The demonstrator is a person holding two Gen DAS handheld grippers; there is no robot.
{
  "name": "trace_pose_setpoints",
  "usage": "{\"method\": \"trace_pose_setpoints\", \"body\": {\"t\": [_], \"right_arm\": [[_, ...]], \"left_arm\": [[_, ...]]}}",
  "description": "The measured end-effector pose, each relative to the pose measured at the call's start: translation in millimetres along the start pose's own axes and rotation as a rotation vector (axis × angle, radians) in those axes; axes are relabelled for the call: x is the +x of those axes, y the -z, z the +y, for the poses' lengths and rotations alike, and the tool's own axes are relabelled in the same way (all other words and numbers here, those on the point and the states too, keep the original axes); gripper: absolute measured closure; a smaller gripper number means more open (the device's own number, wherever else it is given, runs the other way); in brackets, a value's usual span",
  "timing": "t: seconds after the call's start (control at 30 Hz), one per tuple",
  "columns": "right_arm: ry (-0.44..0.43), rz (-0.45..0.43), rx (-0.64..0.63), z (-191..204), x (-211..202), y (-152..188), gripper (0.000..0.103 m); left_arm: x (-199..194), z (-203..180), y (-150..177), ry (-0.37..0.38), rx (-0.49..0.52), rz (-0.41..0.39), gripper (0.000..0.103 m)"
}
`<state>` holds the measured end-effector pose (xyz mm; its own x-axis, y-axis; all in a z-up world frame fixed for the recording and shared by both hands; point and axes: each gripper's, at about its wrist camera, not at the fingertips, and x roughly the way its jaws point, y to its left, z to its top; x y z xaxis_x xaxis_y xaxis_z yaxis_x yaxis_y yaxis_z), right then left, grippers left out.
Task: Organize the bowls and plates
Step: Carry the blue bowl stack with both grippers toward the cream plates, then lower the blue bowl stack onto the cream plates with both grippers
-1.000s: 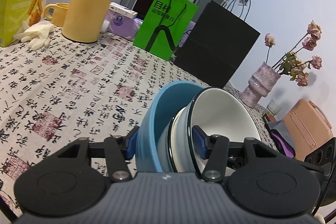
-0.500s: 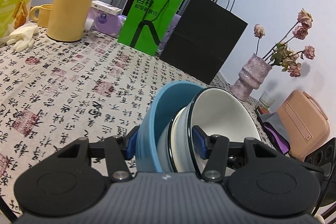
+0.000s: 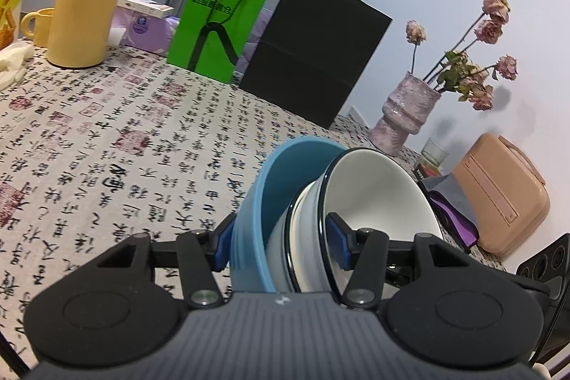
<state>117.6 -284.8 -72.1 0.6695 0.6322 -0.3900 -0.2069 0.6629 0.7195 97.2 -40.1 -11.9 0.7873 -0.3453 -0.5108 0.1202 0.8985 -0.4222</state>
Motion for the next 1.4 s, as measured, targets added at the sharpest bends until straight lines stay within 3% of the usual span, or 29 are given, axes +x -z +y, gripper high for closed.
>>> {"method": "trace_pose_setpoints", "body": {"t": [0.8,1.2,1.4], "right_arm": [[0.108,-0.040,0.081,-60.3,-45.5,-5.8,0.057],[0.161,-0.061,0.068,-65.2,-60.2,-8.8,0.057],[0.245,-0.055,0.025,-60.4,-59.5,-9.6,0.060]], "left_arm": [[52.6,-50.8,26.6,0.086,0.026,0.128,0.049],[61.3,-63.0,32.3,0.128,0.027,0.144,0.048],[69.2,-59.1,36.2,0.116,0.003,0.175,0.047]]}}
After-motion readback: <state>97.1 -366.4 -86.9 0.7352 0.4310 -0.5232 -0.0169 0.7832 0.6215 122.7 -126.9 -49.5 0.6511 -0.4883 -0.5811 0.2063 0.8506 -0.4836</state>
